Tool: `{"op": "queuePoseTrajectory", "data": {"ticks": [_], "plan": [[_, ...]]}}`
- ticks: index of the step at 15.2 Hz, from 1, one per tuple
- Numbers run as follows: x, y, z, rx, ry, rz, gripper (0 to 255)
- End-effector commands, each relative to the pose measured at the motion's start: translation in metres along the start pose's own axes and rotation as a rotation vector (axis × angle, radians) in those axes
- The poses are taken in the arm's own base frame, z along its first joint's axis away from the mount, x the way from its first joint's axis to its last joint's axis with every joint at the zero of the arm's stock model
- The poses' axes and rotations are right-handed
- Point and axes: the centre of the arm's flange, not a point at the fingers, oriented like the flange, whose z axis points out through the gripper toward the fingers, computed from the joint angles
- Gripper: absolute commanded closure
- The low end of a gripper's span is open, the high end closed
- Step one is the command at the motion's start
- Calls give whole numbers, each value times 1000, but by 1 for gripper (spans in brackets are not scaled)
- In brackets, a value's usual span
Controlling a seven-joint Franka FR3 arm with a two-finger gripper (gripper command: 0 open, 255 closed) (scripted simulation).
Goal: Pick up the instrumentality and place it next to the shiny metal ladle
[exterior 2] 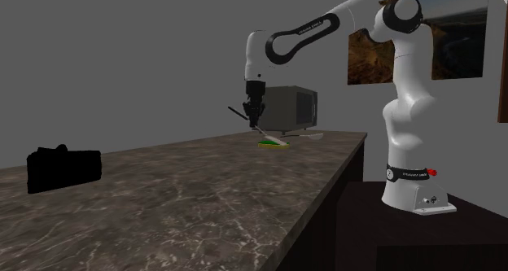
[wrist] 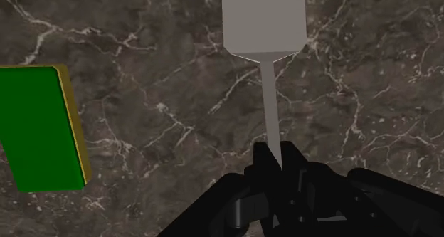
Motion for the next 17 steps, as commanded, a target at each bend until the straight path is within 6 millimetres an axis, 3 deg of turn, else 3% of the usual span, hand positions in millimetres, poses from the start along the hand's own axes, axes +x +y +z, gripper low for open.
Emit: {"op": "queuePoseTrajectory", "data": {"ticks": [1, 17], "plan": [[-8, 25, 1, 1, 0, -1, 255], [-82, 222, -4, 1, 0, -1, 255]]}}
